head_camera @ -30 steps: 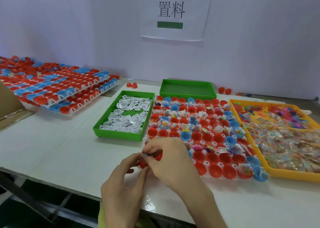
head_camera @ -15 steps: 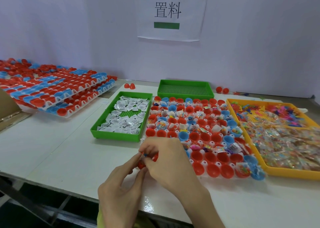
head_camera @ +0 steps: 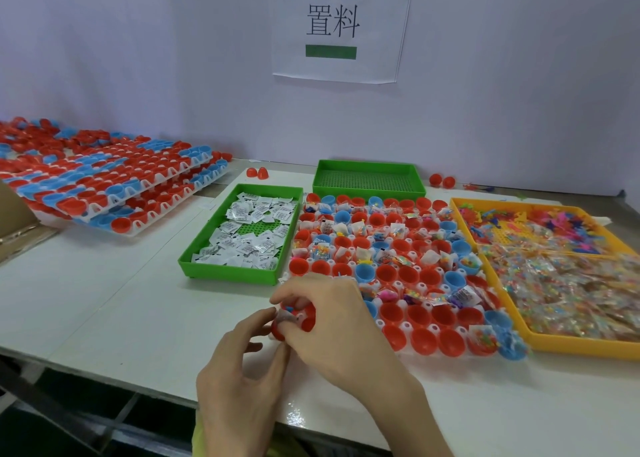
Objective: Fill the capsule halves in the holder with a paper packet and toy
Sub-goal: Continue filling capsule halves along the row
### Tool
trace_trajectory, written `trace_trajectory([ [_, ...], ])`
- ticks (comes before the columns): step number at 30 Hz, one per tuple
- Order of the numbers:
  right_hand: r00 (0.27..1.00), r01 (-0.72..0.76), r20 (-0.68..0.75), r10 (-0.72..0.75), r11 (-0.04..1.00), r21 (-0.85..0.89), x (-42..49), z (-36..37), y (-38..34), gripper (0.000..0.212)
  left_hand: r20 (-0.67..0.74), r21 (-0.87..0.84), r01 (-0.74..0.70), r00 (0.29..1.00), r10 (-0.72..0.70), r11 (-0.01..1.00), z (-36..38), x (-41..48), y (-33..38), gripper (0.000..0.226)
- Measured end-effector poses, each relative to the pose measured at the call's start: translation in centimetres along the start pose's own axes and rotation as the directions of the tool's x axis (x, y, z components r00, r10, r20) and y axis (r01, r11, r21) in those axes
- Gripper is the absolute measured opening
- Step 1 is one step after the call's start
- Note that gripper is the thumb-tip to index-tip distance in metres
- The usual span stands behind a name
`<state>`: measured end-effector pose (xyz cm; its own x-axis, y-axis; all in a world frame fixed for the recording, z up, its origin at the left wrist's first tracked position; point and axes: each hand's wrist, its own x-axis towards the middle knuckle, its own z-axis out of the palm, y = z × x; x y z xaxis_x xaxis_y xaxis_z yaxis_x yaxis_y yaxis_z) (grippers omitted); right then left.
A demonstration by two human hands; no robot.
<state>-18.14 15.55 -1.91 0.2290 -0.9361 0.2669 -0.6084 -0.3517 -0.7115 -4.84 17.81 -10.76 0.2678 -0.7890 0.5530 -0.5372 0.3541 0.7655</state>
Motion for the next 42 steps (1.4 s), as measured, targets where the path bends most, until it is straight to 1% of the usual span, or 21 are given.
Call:
trace_trajectory([
  [3, 1.0, 0.021, -0.019, -0.021, 1.0, 0.004, -0.1, -0.5, -0.2, 0.023, 0.0, -0.026, -0.003, 1.0, 0.003, 1.0, -0.1, 0.1, 0.4, 0.044],
  [6, 0.997, 0.046, -0.065, -0.046, 0.999, 0.009, -0.2, -1.6, -0.1, 0.019, 0.015, -0.055, 0.007, 1.0, -0.006, 0.998, -0.3, 0.3, 0.7, 0.044],
  [8, 0.989, 0.045, -0.145, -0.041, 0.999, 0.024, -0.3, -3.1, 0.3, 0.017, 0.019, -0.064, 0.027, 0.999, -0.026, 0.998, -0.3, 0.2, 0.8, 0.046],
  [10, 0.969, 0.003, -0.248, 0.01, 0.999, 0.054, -0.6, -5.6, 1.3, 0.019, 0.006, -0.06, 0.051, 0.999, -0.051, 0.997, -0.3, 0.1, 1.1, 0.047],
  [11, 0.947, -0.023, -0.319, 0.042, 0.998, 0.063, -0.8, -7.0, 2.1, 0.02, -0.021, -0.073, 0.072, 0.997, -0.074, 0.995, -0.5, 0.1, 1.3, 0.046],
  [12, 0.911, -0.047, -0.407, 0.068, 0.997, 0.062, -1.2, -8.5, 3.1, 0.019, -0.057, -0.11, 0.096, 0.993, -0.103, 0.989, -0.7, 0.3, 1.5, 0.043],
  [13, 0.858, -0.081, -0.505, 0.098, 0.995, 0.056, -1.7, -10.0, 4.3, 0.019, -0.091, -0.159, 0.117, 0.987, -0.132, 0.98, -1.1, 0.8, 1.7, 0.037],
  [14, 0.786, -0.14, -0.6, 0.149, 0.988, 0.061, -2.3, -11.4, 5.5, 0.019, -0.113, -0.187, 0.139, 0.98, -0.162, 0.972, -1.5, 1.6, 1.9, 0.029],
  [15, 0.699, -0.222, -0.682, 0.215, 0.972, 0.079, -2.9, -12.6, 6.9, 0.018, -0.107, -0.172, 0.154, 0.979, -0.174, 0.973, -2.1, 3.0, 1.9, 0.023],
  [16, 0.615, -0.319, -0.737, 0.281, 0.943, 0.094, -3.7, -13.9, 8.5, 0.016, -0.071, -0.119, 0.152, 0.984, -0.161, 0.981, -2.6, 4.7, 2.0, 0.021],
  [17, 0.554, -0.425, -0.756, 0.349, 0.899, 0.103, -4.4, -14.9, 10.1, 0.018, -0.007, -0.051, 0.137, 0.99, -0.138, 0.989, -2.9, 6.7, 2.0, 0.023],
  [18, 0.525, -0.526, -0.738, 0.424, 0.843, 0.11, -5.0, -15.7, 11.4, 0.025, 0.066, 0.017, 0.116, 0.991, -0.117, 0.993, -3.0, 8.8, 2.0, 0.024],
  [20, 0.533, -0.649, -0.641, 0.552, 0.753, 0.109, -5.7, -16.7, 13.2, 0.042, 0.216, 0.174, 0.075, 0.97, -0.112, 0.982, -2.1, 13.2, 1.8, 0.021],
  [22, 0.564, -0.69, -0.566, 0.601, 0.72, 0.076, -5.9, -16.6, 14.1, 0.046, 0.354, 0.347, 0.028, 0.922, -0.159, 0.937, -0.3, 16.6, 1.5, 0.021],
  [24, 0.574, -0.703, -0.558, 0.6, 0.71, 0.041, -5.8, -16.3, 14.3, 0.034, 0.462, 0.447, -0.015, 0.86, -0.216, 0.894, 1.7, 18.5, 0.7, 0.028],
  [26, 0.572, -0.676, -0.572, 0.588, 0.733, 0.077, -5.7, -16.2, 14.4, 0.02, 0.488, 0.519, -0.034, 0.832, -0.263, 0.854, 3.2, 18.9, -0.1, 0.029],
  [28, 0.569, -0.644, -0.594, 0.57, 0.757, 0.109, -5.6, -16.2, 14.6, 0.015, 0.423, 0.531, 0.017, 0.861, -0.283, 0.847, 4.1, 18.6, -0.8, 0.02],
  [31, 0.549, -0.608, -0.637, 0.54, 0.782, 0.138, -5.5, -16.2, 14.7, 0.019, 0.293, 0.46, 0.104, 0.92, -0.261, 0.882, 4.5, 17.9, -1.2, 0.006],
  [33, 0.527, -0.588, -0.673, 0.519, 0.795, 0.152, -5.6, -16.1, 14.6, 0.021, 0.232, 0.403, 0.123, 0.945, -0.231, 0.907, 4.6, 17.6, -1.3, 0.011],
  [37, 0.5, -0.518, -0.721, 0.479, 0.833, 0.194, -5.7, -16.0, 14.9, 0.024, 0.118, 0.342, 0.186, 0.964, -0.239, 0.921, 4.6, 17.5, -1.6, 0.016],
  [42, 0.484, -0.431, -0.781, 0.394, 0.884, 0.179, -5.8, -16.2, 15.2, 0.026, 0.042, 0.257, 0.194, 0.976, -0.212, 0.947, 4.5, 17.2, -1.2, 0.011],
])
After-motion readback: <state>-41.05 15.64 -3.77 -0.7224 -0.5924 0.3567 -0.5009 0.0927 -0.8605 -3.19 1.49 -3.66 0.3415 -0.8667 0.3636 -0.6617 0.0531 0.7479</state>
